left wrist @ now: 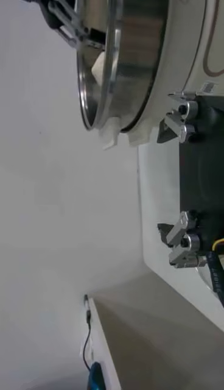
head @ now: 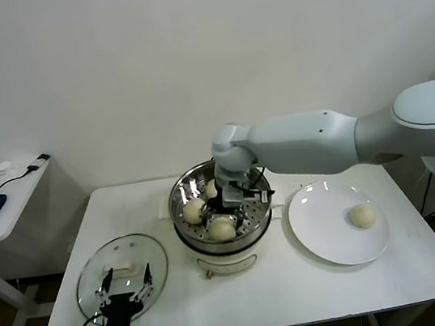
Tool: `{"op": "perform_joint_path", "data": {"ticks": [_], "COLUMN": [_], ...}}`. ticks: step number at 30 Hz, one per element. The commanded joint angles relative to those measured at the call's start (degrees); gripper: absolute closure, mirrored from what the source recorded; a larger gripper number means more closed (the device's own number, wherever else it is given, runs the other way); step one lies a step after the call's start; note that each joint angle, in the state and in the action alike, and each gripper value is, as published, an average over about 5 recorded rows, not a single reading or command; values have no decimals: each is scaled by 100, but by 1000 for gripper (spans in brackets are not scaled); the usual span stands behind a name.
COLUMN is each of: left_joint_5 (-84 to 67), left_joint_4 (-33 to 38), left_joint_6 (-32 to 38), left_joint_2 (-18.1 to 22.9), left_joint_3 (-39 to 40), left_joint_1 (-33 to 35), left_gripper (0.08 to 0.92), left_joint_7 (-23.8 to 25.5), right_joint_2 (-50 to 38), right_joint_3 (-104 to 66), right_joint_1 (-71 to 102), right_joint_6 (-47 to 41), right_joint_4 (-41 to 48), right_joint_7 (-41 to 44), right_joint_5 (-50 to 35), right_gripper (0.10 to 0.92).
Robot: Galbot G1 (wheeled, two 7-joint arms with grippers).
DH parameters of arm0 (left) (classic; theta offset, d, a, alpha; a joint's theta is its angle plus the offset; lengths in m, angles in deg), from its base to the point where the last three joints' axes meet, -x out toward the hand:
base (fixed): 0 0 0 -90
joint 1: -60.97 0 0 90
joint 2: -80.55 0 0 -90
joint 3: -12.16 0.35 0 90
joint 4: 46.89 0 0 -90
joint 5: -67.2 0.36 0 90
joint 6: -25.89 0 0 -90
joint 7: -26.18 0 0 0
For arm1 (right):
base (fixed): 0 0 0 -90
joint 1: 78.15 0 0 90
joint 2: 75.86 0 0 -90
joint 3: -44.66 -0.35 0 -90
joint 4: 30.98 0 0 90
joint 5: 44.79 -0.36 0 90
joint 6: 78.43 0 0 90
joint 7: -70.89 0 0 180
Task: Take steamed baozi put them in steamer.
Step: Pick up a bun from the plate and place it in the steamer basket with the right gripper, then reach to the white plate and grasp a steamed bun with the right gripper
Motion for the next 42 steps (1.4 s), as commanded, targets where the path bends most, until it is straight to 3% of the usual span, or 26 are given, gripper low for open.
{"op": "perform_joint_path", "data": {"ticks": [1, 7, 11, 17, 21, 25, 34, 42], "left_joint_5": [-5, 76, 130, 99, 59, 53, 19, 100], "left_joint_4": [3, 37, 38, 18, -1, -17, 24, -2], "left_joint_6": [-5, 3, 30, 49, 47, 30, -73, -68], "left_joint_2": [-1, 43, 50, -2, -24, -11, 45, 116], "left_joint_3": [1, 37, 55, 20, -5, -24, -37, -23], "left_joint_1": [-3, 29, 39, 20, -3, -25, -4, 37], "left_gripper": [177, 177, 177, 177, 177, 177, 177, 177], "left_joint_7": [0, 13, 10, 8, 11, 22, 46, 48], "right_joint_2": [-299, -1037, -1866, -3355, -4153, -4686, -4462, -3743], "right_joint_3": [90, 791, 1414, 2413, 2425, 1411, -834, -1783], "right_joint_1": [-803, -1786, -2326, -2630, -1964, -566, 1866, 2601], "right_joint_6": [344, 172, -897, -2795, -3483, -3845, -3916, -3853], "right_joint_4": [167, 659, 831, -54, -428, -296, 772, 1651], "right_joint_7": [517, 891, 1088, 1137, 938, 771, 595, 437], "right_joint_5": [-750, -2307, -2920, -3025, -2782, -2206, -1211, -825], "right_gripper": [203, 202, 203, 203, 203, 203, 203, 203]}}
